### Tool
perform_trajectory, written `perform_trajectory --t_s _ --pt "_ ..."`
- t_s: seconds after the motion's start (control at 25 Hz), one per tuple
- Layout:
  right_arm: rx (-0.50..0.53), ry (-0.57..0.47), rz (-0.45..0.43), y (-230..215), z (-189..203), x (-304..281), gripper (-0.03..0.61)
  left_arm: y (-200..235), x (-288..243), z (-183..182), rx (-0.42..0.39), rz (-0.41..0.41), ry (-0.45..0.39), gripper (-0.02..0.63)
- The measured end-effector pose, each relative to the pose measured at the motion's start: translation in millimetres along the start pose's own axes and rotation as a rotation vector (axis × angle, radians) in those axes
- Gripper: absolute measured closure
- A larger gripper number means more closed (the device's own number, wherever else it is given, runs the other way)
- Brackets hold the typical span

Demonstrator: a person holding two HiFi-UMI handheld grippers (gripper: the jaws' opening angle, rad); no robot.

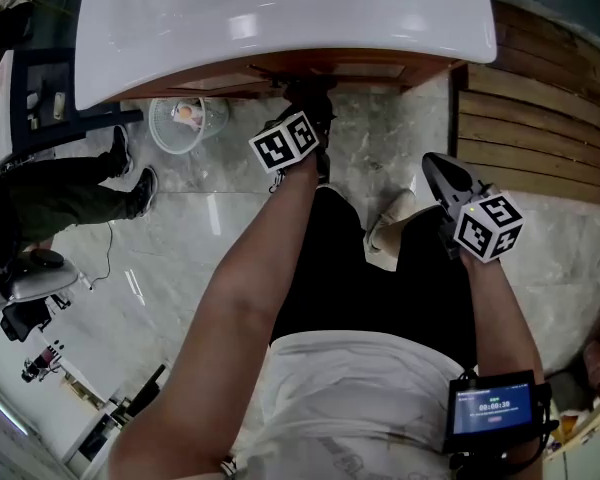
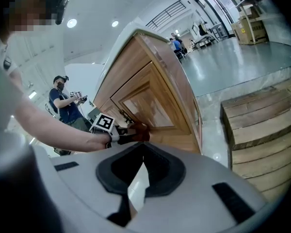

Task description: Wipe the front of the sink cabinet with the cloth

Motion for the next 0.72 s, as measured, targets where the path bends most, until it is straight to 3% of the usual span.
perform_trajectory --t_s 0.24,0.36,0.72 --pt "-0.019 -0.019 0.027 -9 4 12 0.565 -46 -17 3 -0.129 0.088 0.032 0.509" --pt "-0.027 -0.031 0.039 -14 4 18 0.565 -69 -26 7 -0.142 0.126 0.05 0.509" --pt "-0.053 -0.06 0.07 -25 9 31 0.565 -143 -53 33 -0.296 0.299 0.169 0.509"
Point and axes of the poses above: the fingertips, and each gripper's own axes: x backward along the fingers, y to its left, z out of its underside, the point moved 10 cm from there along x, backward along the fingers, and after that the axes turned 2 degrees about x, right-handed, at the moved point
